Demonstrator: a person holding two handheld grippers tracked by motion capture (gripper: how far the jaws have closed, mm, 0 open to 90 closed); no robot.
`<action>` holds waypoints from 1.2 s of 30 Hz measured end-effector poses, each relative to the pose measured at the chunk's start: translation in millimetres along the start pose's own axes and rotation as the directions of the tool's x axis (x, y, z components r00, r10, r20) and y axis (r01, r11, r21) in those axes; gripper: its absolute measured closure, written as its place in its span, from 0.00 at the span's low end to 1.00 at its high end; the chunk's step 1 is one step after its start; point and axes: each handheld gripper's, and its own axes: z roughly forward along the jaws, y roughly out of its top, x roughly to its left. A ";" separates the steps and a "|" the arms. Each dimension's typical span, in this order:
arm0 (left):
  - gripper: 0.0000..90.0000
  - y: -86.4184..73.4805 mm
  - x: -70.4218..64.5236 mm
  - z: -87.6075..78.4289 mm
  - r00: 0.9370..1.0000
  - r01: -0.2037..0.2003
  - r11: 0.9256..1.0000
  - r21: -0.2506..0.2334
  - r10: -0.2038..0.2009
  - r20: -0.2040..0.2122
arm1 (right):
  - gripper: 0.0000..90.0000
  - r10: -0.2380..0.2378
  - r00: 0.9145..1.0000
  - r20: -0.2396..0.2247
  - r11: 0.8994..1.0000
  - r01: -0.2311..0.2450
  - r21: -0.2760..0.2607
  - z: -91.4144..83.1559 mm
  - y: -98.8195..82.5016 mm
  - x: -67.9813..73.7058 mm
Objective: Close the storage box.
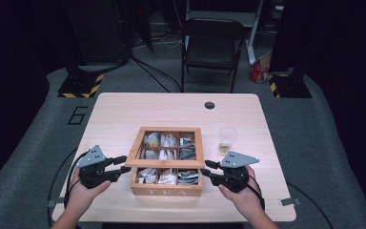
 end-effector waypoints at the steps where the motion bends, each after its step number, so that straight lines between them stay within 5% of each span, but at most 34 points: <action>1: 0.64 0.0 0.0 0.0 1.000 0.000 1.000 0.000 0.000 0.000 | 0.73 0.000 1.000 0.000 1.000 0.000 0.000 0.0 0.0 0.0; 12: 0.64 -17.9 -2.5 2.9 1.000 0.000 1.000 0.010 0.000 -0.014 | 0.71 -0.040 0.999 0.017 0.999 0.040 0.016 7.6 -17.3 6.1; 36: 0.65 -33.5 -4.9 6.2 1.000 0.003 0.999 0.040 -0.003 -0.009 | 0.64 0.007 1.000 0.017 0.999 -0.008 0.033 13.1 -30.2 13.9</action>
